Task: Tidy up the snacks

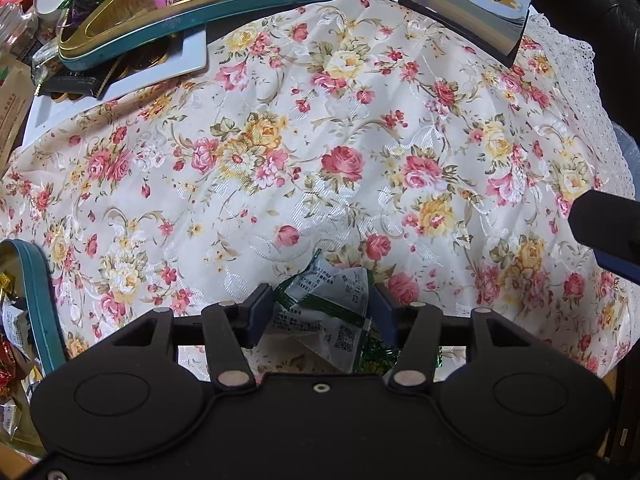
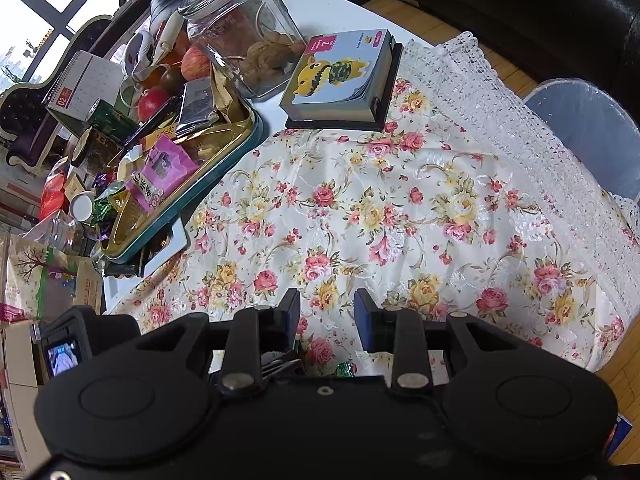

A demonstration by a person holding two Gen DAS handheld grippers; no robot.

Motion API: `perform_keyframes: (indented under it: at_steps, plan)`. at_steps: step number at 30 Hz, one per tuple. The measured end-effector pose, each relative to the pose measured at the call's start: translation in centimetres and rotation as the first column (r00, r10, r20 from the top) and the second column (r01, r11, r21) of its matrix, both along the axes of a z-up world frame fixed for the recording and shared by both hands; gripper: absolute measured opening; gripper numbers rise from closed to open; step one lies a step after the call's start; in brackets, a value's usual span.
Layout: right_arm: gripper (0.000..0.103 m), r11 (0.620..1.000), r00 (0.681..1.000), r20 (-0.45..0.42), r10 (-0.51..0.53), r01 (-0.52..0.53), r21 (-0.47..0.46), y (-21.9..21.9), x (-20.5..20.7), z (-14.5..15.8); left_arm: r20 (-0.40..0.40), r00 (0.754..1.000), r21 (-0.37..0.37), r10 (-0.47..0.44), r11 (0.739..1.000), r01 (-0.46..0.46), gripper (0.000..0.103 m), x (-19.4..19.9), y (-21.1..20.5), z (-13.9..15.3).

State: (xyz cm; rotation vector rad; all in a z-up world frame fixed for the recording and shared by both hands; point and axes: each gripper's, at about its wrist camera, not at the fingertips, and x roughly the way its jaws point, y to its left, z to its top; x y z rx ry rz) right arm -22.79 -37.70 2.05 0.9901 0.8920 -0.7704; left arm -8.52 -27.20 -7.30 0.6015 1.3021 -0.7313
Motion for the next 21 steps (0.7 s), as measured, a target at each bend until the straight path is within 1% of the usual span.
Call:
perform_keyframes:
  at_steps: [2, 5, 8, 11, 16, 17, 20, 21]
  plan:
    - [0.033, 1.0, 1.0, 0.001, 0.002, -0.002, 0.001, 0.0, 0.0, 0.0, -0.004, 1.0, -0.009, -0.006, 1.0, 0.006, 0.056, 0.0, 0.0, 0.0]
    - [0.033, 1.0, 1.0, -0.001, 0.006, -0.006, -0.003, 0.1, 0.1, 0.1, -0.028, 1.0, -0.035, 0.003, 0.999, -0.004, 0.049, 0.3, 0.2, 0.3]
    - [0.033, 1.0, 1.0, -0.003, 0.011, -0.011, -0.001, 0.1, 0.2, 0.1, -0.048, 0.999, -0.047, 0.021, 0.999, -0.023, 0.034, 0.8, 0.7, 1.0]
    - [0.033, 1.0, 1.0, -0.009, 0.024, -0.024, 0.003, 0.4, 0.4, -0.2, -0.065, 0.997, -0.054, 0.049, 0.997, -0.052, 0.023, 1.5, 1.4, 1.6]
    - [0.033, 0.998, 0.998, -0.024, 0.053, -0.052, 0.022, 0.8, 0.8, -0.8, -0.065, 0.994, -0.057, 0.083, 0.995, -0.087, 0.027, 2.8, 2.8, 2.4]
    - [0.033, 0.998, 0.998, -0.026, 0.055, -0.054, 0.024, 0.8, 0.8, -0.9, -0.066, 0.994, -0.061, 0.085, 0.994, -0.09, 0.03, 3.0, 3.1, 2.5]
    - [0.033, 0.998, 0.998, -0.027, 0.059, -0.058, 0.024, 0.9, 0.9, -0.9, -0.08, 0.992, -0.078, 0.094, 0.992, -0.1, 0.051, 3.3, 3.5, 2.5]
    - [0.033, 0.998, 0.998, -0.026, 0.059, -0.059, 0.024, 0.9, 0.9, -0.9, -0.083, 0.992, -0.086, 0.092, 0.991, -0.099, 0.052, 3.2, 3.5, 2.5]
